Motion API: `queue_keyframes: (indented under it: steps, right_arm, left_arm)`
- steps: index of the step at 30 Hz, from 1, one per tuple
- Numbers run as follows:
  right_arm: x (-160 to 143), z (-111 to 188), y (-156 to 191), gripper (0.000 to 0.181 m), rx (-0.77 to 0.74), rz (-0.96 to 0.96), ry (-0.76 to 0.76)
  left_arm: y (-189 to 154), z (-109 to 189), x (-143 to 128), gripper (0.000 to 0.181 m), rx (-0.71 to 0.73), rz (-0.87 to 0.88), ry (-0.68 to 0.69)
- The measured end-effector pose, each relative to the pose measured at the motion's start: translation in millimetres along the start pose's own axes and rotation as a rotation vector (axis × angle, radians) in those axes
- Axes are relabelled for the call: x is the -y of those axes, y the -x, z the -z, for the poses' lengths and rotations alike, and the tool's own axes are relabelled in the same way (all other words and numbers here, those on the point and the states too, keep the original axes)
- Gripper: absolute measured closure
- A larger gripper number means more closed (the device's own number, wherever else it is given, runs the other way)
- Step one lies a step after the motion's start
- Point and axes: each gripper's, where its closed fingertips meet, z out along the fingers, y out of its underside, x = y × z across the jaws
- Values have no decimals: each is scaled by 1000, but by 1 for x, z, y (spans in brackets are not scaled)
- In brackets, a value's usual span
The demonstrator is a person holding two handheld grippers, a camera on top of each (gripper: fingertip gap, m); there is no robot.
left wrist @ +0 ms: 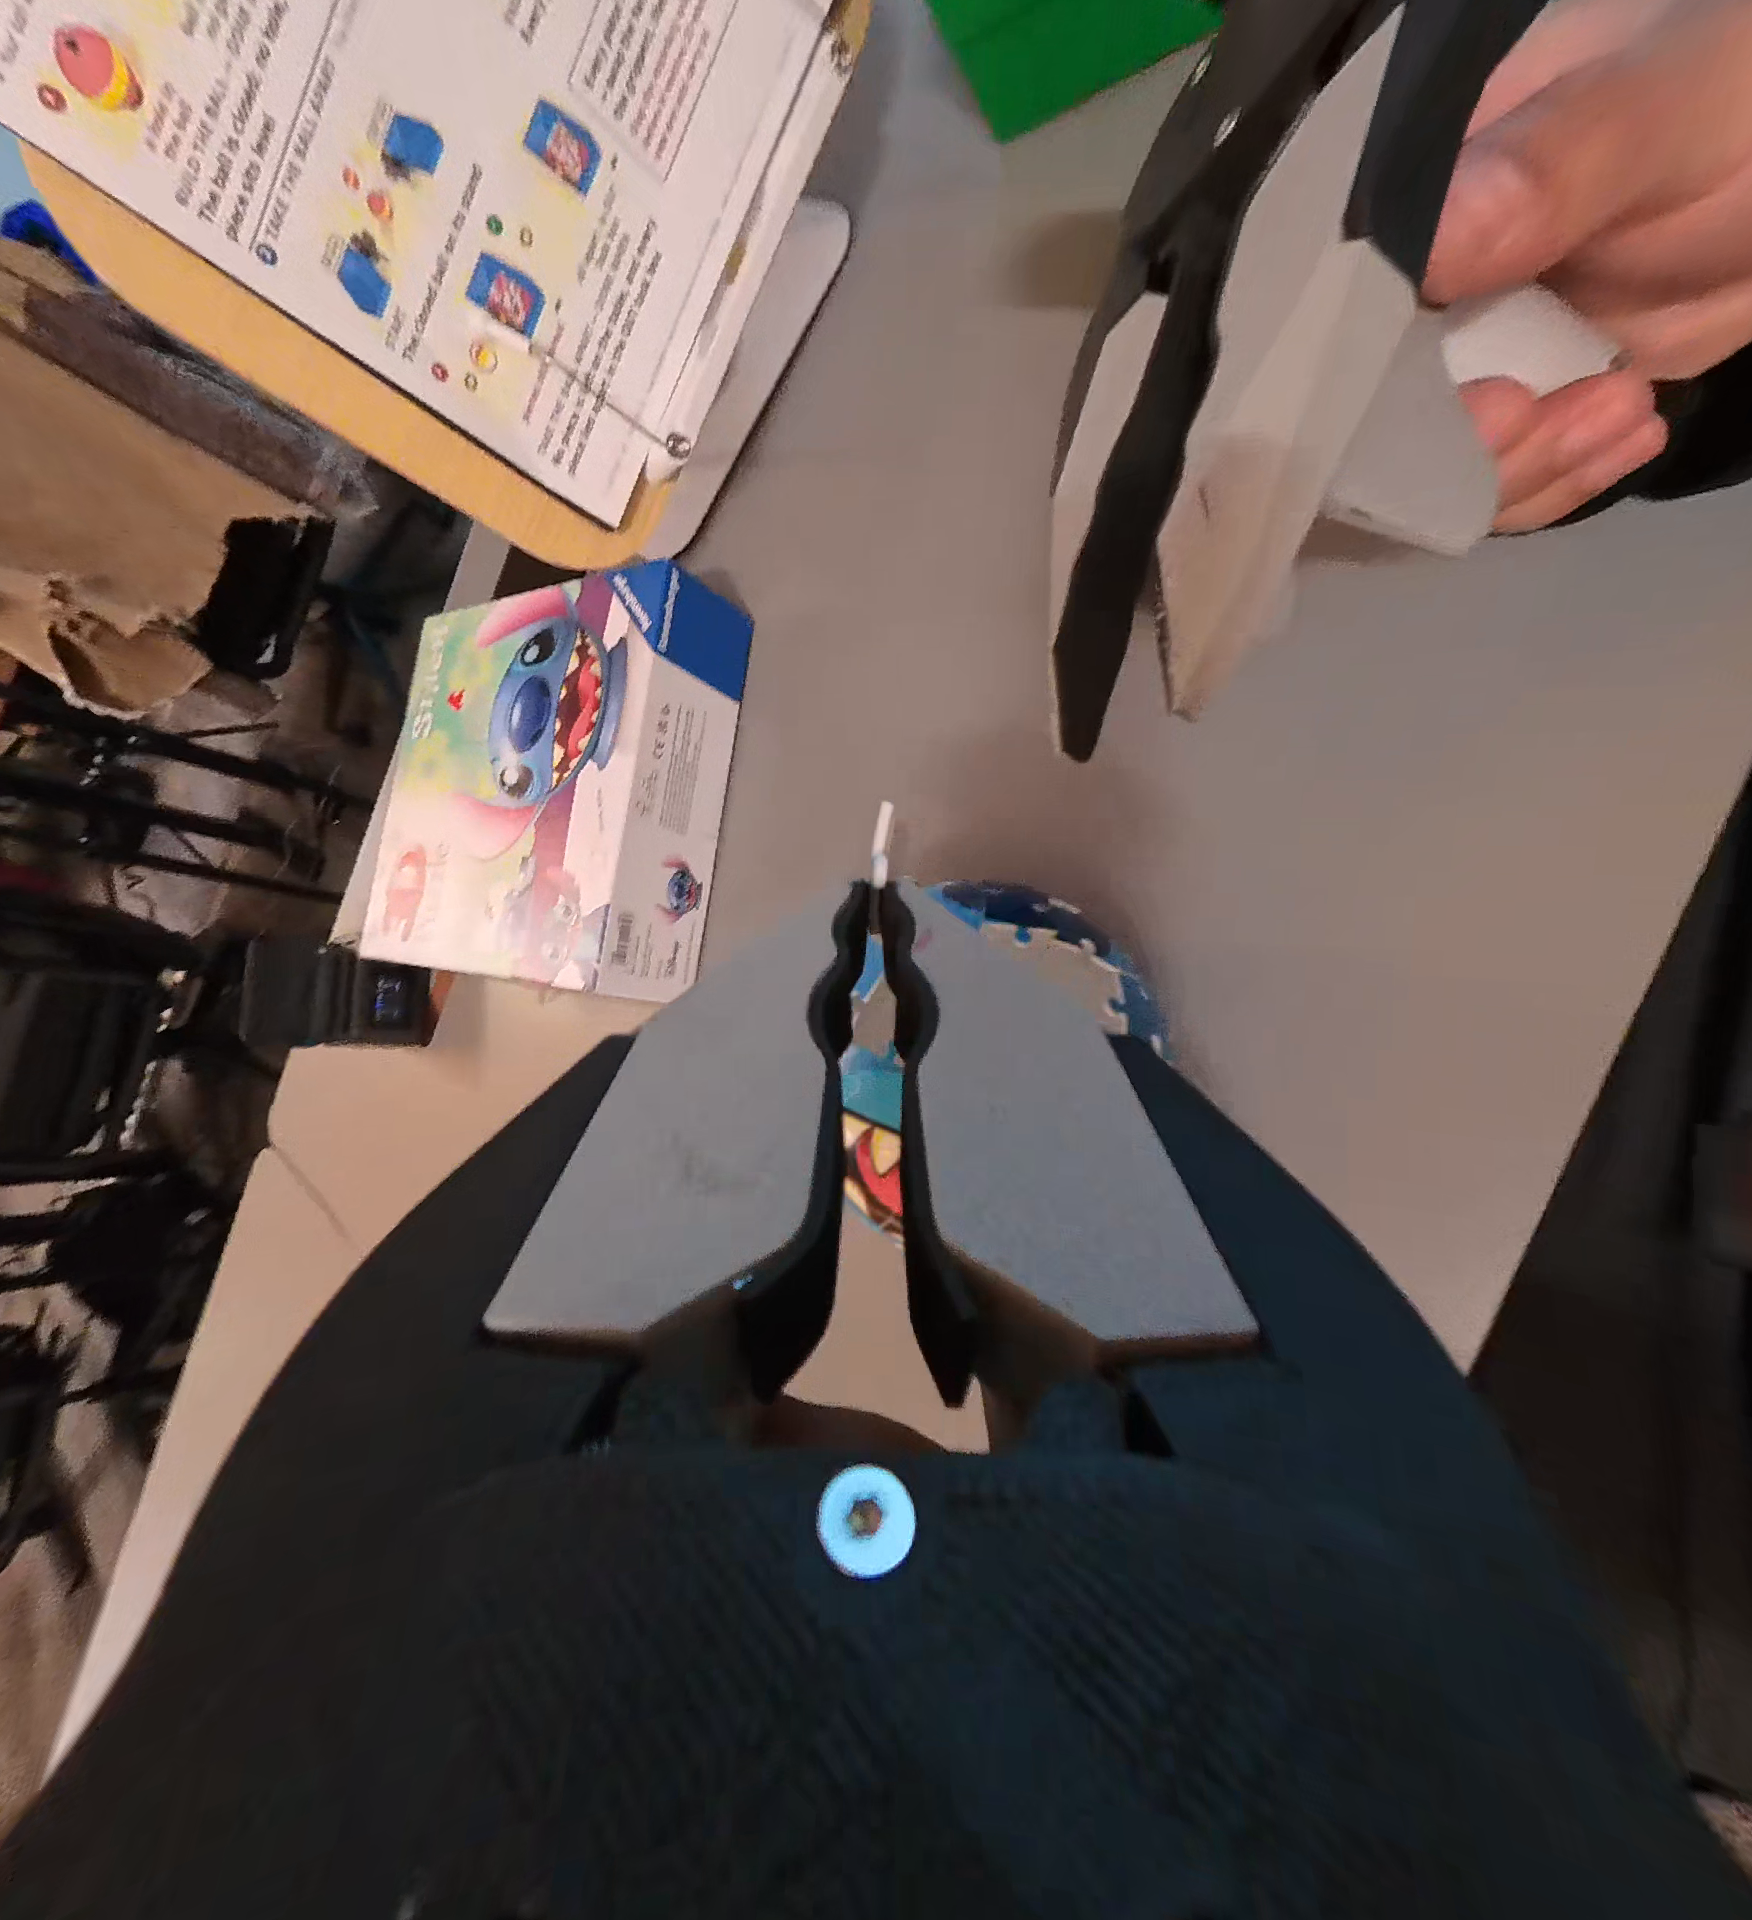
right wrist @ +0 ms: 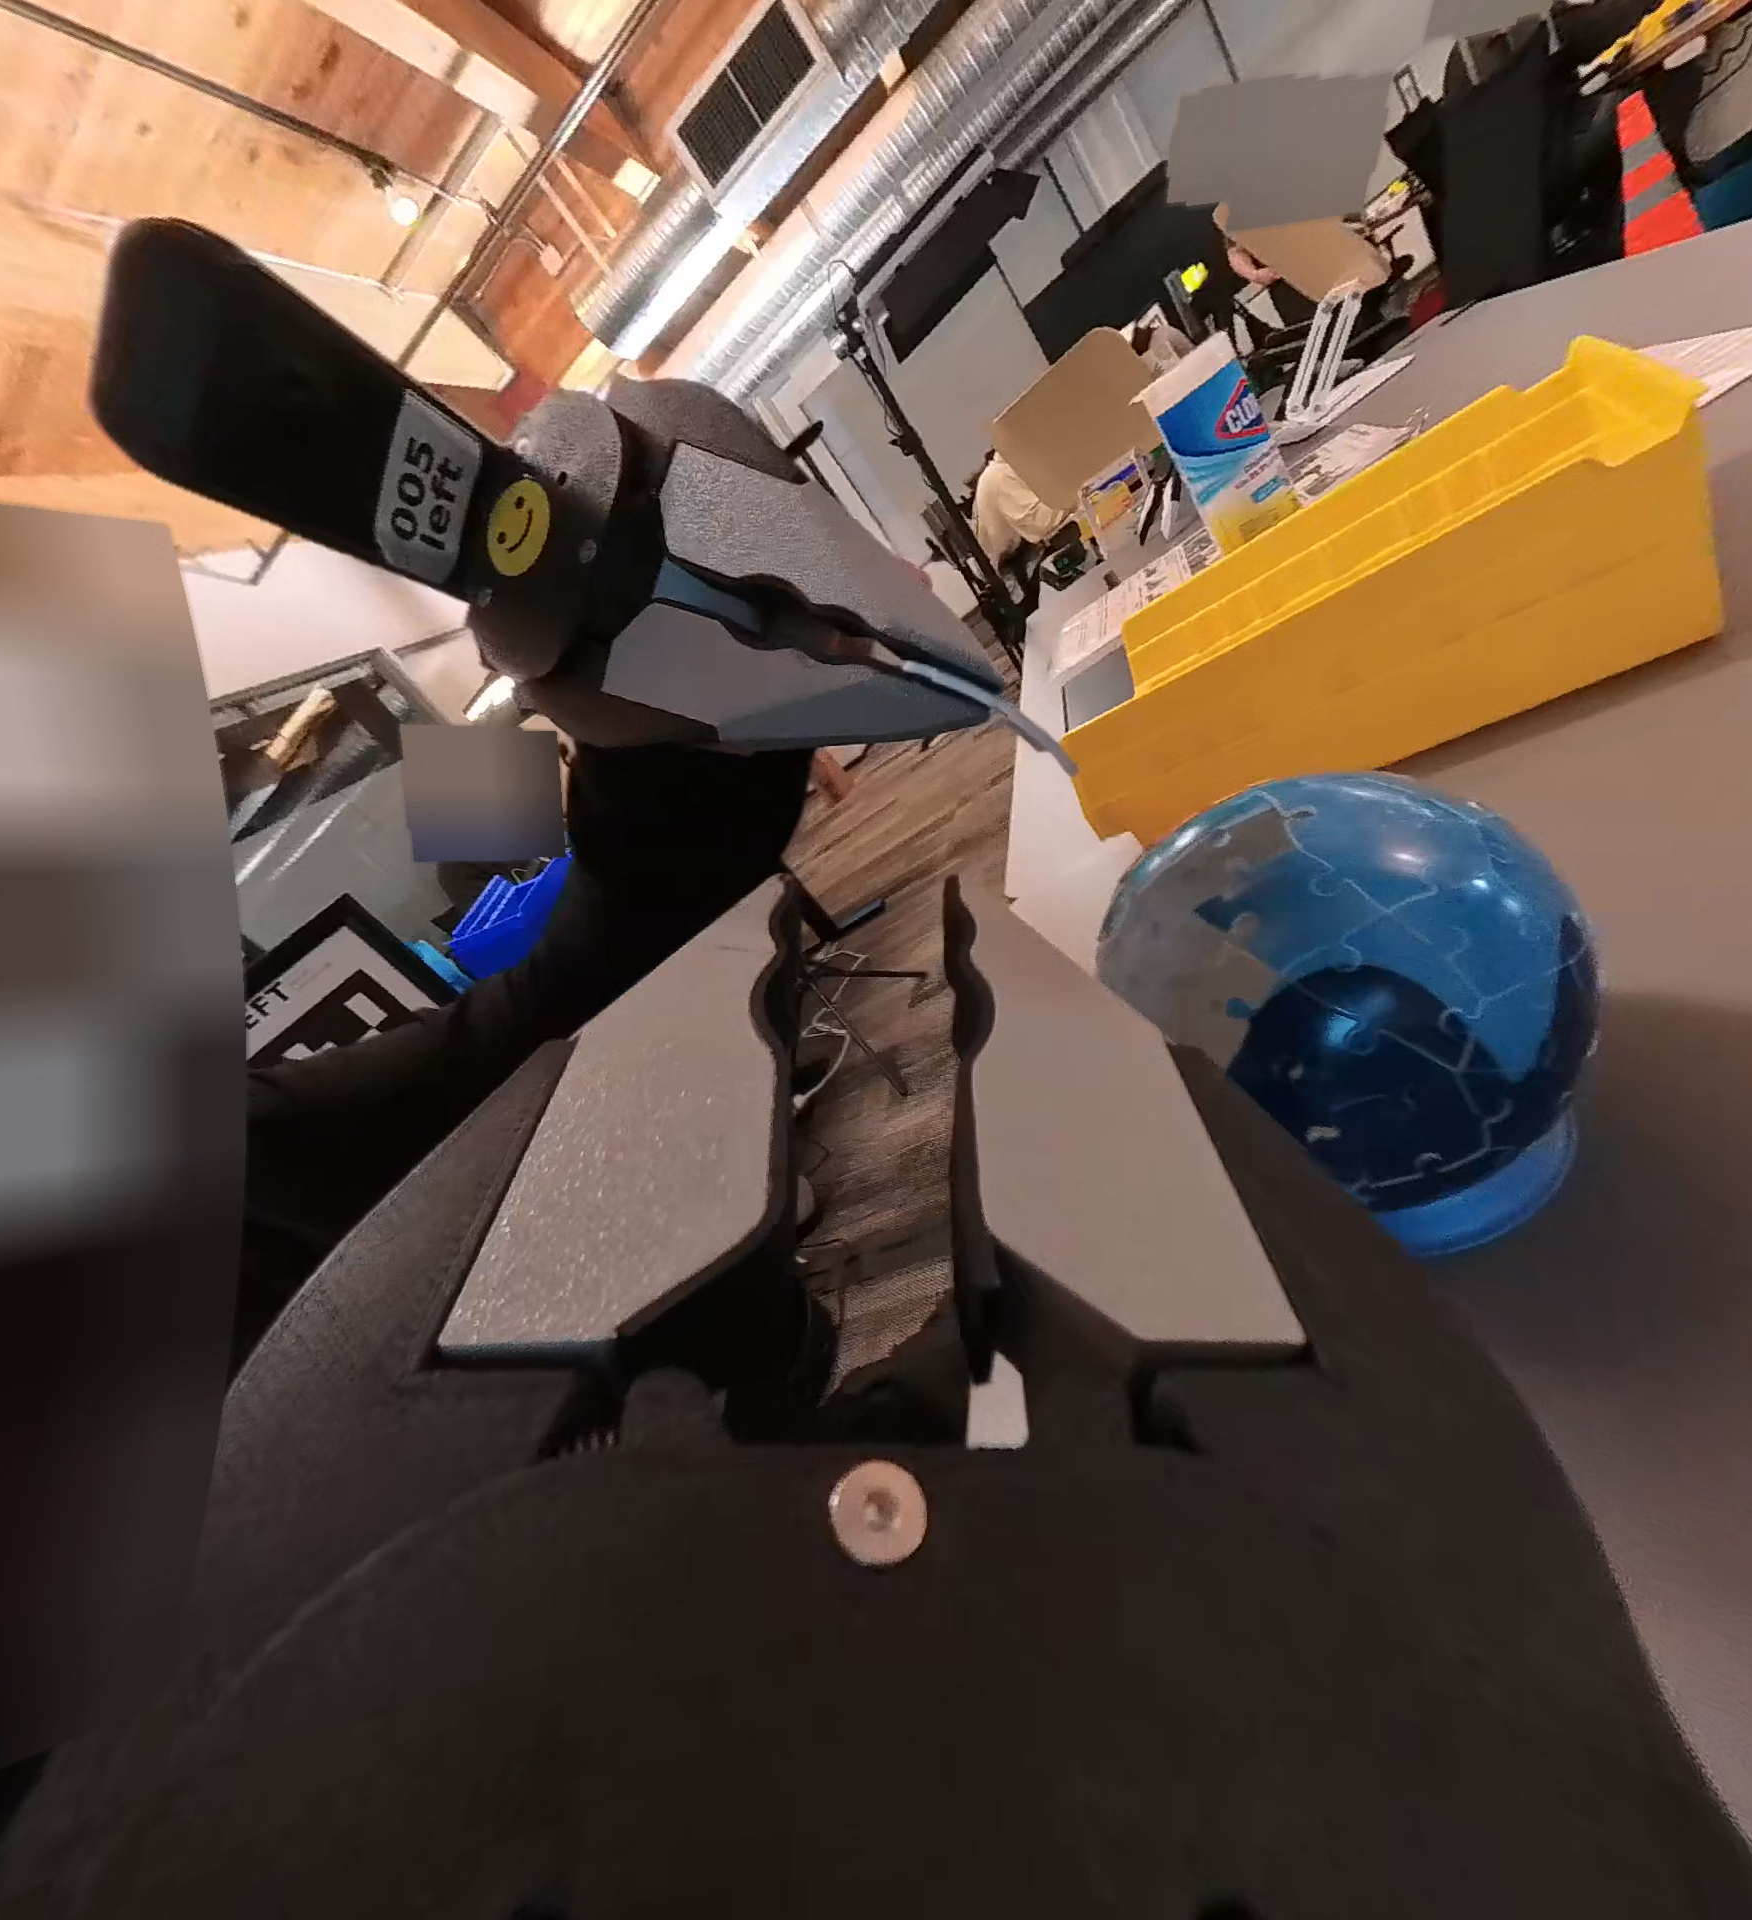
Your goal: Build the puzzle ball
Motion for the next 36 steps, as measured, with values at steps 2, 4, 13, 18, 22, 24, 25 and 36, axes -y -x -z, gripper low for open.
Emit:
queue_keyframes:
  steps: [2,4,13,18,22,24,25,36]
  right_arm:
    - [-5,0,-8,157,-20,2,5]
    - [-11,1,-14,157,-21,-11,14]
    - [-14,4,-23,151,-134,218,51]
    - [0,-10,-10,148,-205,417,10]
    - [9,-29,11,152,-135,442,-12]
    - [18,-33,21,160,-110,474,-52]
    - [20,-35,27,163,-89,485,-60]
    - [13,-44,31,181,-123,538,35]
  left_arm:
    - [0,-5,-7,181,32,-34,36]
    - [0,-9,-15,181,62,-72,79]
    - [4,0,-8,181,101,104,-211]
    - [-7,31,7,181,-73,401,-658]
    - [-7,53,15,181,-138,545,-862]
    - [-14,54,16,181,-165,545,-881]
    - [-16,52,15,181,-153,538,-879]
    - [-19,62,18,181,-185,567,-955]
